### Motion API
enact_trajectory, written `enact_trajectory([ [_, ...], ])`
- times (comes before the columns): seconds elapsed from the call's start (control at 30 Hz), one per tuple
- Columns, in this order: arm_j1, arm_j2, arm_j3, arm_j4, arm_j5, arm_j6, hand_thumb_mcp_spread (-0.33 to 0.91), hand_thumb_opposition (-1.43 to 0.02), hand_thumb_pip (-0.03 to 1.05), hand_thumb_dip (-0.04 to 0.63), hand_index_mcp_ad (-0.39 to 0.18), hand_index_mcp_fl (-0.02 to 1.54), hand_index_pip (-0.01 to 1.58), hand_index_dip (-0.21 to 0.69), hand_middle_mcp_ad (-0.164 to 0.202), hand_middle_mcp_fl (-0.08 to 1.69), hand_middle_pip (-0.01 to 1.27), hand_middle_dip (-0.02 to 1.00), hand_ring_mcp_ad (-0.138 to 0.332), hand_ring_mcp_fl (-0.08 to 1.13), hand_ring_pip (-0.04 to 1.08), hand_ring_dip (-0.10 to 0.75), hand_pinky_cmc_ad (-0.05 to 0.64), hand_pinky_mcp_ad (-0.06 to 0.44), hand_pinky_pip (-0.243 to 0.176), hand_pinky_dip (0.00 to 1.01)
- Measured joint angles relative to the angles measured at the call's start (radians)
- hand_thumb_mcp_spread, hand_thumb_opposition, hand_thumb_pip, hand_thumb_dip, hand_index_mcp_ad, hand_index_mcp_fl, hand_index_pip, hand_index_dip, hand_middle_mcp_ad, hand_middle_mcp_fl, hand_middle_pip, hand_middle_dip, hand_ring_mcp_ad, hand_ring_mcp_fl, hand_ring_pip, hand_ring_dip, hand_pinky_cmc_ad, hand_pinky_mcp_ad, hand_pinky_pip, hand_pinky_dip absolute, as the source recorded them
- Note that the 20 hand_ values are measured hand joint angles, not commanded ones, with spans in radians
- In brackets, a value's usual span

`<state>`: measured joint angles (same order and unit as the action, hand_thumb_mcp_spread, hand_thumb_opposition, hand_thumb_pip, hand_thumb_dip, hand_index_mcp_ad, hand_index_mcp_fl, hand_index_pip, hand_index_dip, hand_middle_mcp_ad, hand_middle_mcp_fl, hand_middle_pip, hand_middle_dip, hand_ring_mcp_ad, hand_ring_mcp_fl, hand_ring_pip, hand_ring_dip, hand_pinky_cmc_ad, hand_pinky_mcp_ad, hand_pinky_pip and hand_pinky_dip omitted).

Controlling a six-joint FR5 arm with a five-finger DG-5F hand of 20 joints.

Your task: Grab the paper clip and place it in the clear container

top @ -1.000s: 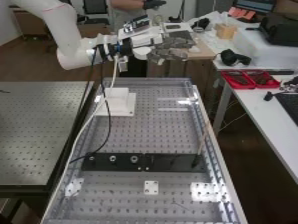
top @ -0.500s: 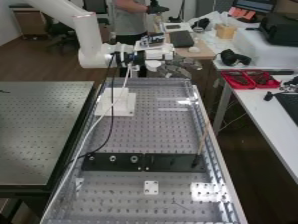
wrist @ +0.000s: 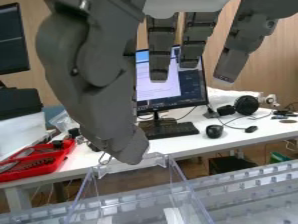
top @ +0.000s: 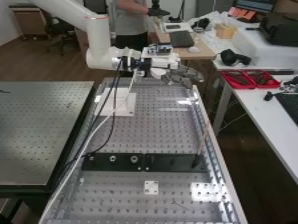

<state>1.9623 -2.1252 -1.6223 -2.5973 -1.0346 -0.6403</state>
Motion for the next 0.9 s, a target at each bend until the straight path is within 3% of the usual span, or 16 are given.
enact_trajectory([
  [0.5, -0.008, -0.024, 0.019, -0.034, -0.021, 0.018, 0.46, -1.12, 0.69, 0.335, -0.129, 0.68, 1.42, -0.077, 0.042, 0.2, 0.13, 0.18, 0.096, 0.01, 0.2, 0.093, 0.333, 0.258, -0.058, 0.63],
  [0.6, -0.01, -0.028, 0.026, -0.061, -0.025, 0.022, 0.44, -1.1, 0.72, 0.333, -0.129, 0.65, 1.39, -0.063, 0.042, 0.14, 0.12, 0.18, 0.096, 0.01, 0.2, 0.093, 0.33, 0.258, -0.061, 0.63],
  [0.67, -0.013, -0.03, 0.031, -0.078, -0.028, 0.028, 0.41, -1.02, 0.77, 0.365, -0.119, 0.51, 1.34, -0.066, 0.042, 0.09, 0.13, 0.18, 0.096, 0.01, 0.2, 0.087, 0.333, 0.255, -0.061, 0.65],
  [0.73, -0.017, -0.031, 0.029, -0.078, -0.032, 0.031, 0.38, -0.96, 0.81, 0.38, -0.113, 0.25, 1.32, -0.063, 0.042, 0.05, 0.12, 0.18, 0.093, 0.01, 0.21, 0.07, 0.333, 0.255, -0.075, 0.68],
  [0.9, -0.021, -0.026, 0.019, -0.07, -0.036, 0.032, 0.38, -0.9, 0.81, 0.38, -0.113, 0.11, 1.29, -0.037, 0.042, 0.01, 0.12, 0.18, 0.093, 0.01, 0.23, 0.044, 0.333, 0.255, -0.089, 0.73],
])
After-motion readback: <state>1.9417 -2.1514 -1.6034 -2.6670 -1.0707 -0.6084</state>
